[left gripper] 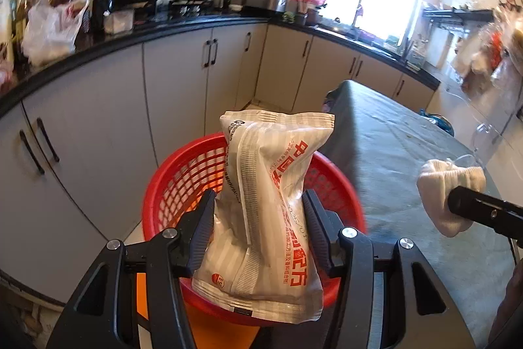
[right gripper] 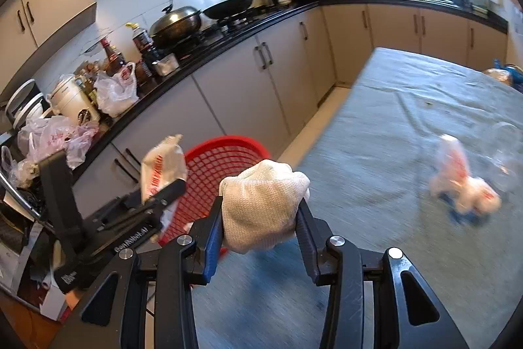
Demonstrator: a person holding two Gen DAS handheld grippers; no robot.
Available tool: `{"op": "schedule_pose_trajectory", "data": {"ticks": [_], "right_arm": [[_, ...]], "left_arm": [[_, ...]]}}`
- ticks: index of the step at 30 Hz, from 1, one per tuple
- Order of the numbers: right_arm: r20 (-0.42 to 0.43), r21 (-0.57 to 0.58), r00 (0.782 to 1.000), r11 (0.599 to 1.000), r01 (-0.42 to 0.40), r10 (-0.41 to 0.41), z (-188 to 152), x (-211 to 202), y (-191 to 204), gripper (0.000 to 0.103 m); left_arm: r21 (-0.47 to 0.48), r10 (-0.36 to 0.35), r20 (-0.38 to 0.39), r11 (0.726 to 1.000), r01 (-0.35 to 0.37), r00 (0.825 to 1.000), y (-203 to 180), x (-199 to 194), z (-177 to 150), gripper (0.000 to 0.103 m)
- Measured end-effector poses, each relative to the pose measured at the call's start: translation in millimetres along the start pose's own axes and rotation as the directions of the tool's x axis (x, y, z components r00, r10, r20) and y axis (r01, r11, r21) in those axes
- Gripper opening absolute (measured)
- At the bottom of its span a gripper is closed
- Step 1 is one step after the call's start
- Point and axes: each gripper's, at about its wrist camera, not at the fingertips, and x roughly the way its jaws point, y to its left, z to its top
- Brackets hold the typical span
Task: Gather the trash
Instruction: 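Carry the paper bag and cloth over the red wastebasket and open both grippers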
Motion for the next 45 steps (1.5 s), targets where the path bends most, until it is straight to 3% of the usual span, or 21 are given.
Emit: {"op": "schedule_pose_trajectory", "data": {"ticks": [12,24,35,45], "right_arm": [[-0.107,-0.016,0.994,0.999,-0.034,0.032,8.1,73.3,22.9,0.046],[-0.147,-0.007,0.989,1.0,-0.03,0.028,10.2,92.4,21.6,0.052],[-0.072,0.018,0.996,0.999,-0.043,0.044,9.5,51.7,9.8,0.055],[0.055,0.116,0.998,0.993,0.012,-0.018,-0.8,-29.1,-55.5,0.055]], "left_arm": [[-0.032,0.033,-0.039,0.999,-0.034,0.999,21.5,20.3,-7.6,0.052],[-0.059,0.023,-0.048,0.998,-0.026,0.999,31.4,26.4,-7.8,0.058],[-0.046,0.002,-0.023,0.999,-0.003,1.0,18.1,11.3,-3.3,0.059],[0.054,-0.057,-0.022,0.997,0.058,0.998,-41.2,-1.9,-2.6,0.06]]}}
